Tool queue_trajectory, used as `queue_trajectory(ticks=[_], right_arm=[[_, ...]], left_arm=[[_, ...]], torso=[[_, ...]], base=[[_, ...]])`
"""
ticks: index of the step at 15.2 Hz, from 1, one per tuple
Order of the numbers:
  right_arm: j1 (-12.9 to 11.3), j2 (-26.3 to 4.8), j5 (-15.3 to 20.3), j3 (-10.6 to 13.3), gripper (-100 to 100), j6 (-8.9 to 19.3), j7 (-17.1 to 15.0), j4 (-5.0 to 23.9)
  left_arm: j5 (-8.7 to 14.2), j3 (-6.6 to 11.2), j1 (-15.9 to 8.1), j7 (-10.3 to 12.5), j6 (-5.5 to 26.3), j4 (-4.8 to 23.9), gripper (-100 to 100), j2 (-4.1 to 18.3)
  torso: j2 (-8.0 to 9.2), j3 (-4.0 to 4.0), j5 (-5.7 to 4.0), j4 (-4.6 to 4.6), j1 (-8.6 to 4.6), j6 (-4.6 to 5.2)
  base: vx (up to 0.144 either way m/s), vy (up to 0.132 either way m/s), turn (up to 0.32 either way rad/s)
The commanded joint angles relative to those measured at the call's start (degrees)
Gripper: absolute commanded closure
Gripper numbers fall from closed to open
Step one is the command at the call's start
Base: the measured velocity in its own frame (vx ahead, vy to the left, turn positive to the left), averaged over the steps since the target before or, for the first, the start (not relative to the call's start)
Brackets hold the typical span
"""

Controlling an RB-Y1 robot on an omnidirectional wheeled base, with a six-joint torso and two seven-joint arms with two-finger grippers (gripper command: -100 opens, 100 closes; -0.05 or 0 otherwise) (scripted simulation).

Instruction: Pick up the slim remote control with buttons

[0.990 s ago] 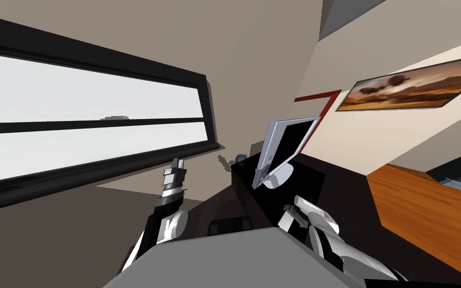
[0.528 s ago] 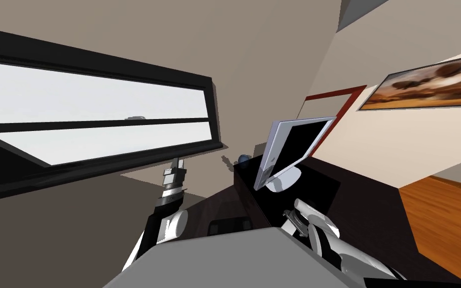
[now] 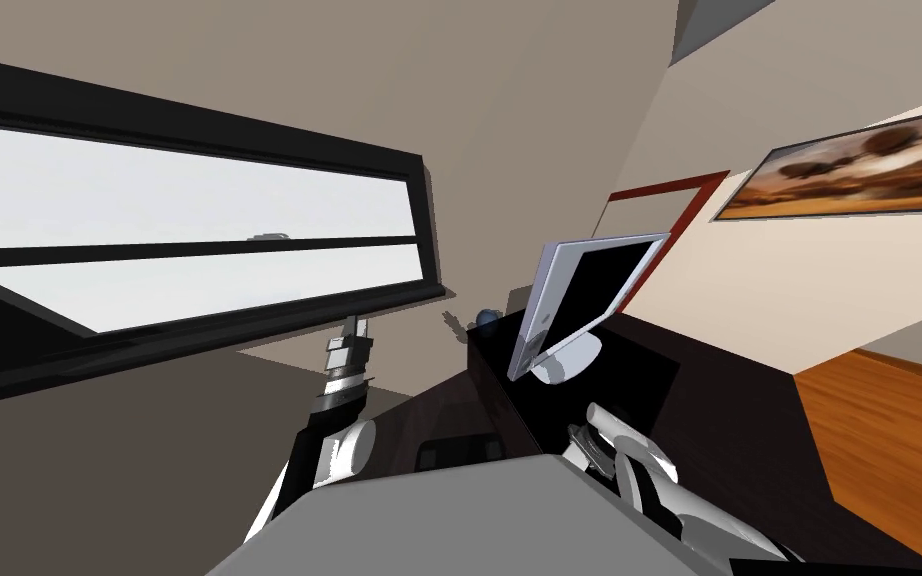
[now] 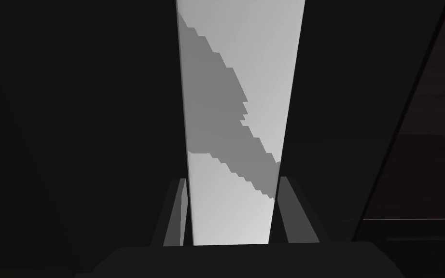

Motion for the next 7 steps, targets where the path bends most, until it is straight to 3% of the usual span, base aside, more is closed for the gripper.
queue_trajectory(ticks=[1,6,7], right_arm=[[0.00,0.00,0.00,0.00,100,0.00,0.00,0.00],[-1.16,-1.92,-0.26,0.00,100,3.32,-0.38,-0.82],[-0.92,-1.38,-0.11,0.05,100,2.36,-0.37,-0.64]], left_arm=[[0.00,0.00,0.00,0.00,0.00,0.00,0,0.00],[0.00,0.00,0.00,0.00,0.00,0.00,0,0.00],[0.00,0.00,0.00,0.00,0.00,0.00,0,0.00]], torso=[[0.00,0.00,0.00,0.00,0.00,0.00],[0.01,0.02,0.05,0.03,-0.02,-0.02],[0.02,0.03,0.06,0.04,-0.01,-0.02]], base=[[0.000,0.000,0.000],[-0.003,-0.005,0.014],[0.000,0.000,0.000]])
